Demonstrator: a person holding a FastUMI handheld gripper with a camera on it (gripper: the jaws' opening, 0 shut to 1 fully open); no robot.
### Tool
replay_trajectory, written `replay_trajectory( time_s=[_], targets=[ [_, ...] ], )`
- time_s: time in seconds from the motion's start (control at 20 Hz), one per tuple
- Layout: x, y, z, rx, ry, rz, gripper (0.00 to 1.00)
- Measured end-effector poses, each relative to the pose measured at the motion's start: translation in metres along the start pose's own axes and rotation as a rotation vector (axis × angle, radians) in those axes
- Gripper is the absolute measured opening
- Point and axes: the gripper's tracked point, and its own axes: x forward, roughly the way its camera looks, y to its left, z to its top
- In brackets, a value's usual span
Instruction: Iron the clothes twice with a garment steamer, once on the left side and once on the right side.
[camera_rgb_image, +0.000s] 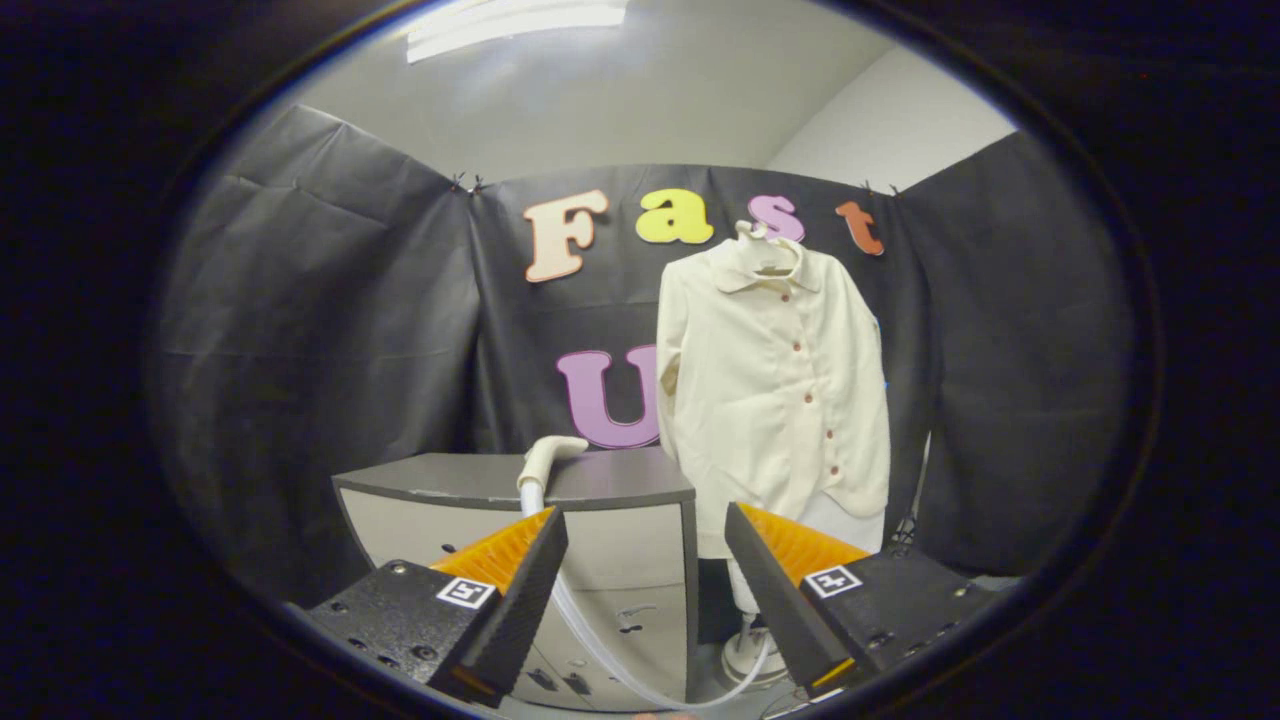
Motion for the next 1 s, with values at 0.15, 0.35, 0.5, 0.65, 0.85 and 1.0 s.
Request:
replay_trajectory(
  time_s=[0.15,0.35,0.5,0.65,0.85,1.0],
  targets=[
    [0.032,0.012,0.012,-0.079,0.022,0.002,0.96],
    [0.074,0.042,0.018,-0.125,0.046,0.073,0.98],
    [0.096,0.058,0.021,-0.163,0.098,0.095,0.99],
    [0.119,0.079,0.037,-0.144,0.084,0.121,0.99],
    [0.162,0.104,0.026,-0.086,0.172,0.142,0.98],
    [0.195,0.114,-0.005,-0.119,0.301,0.142,0.99]
  ],
)
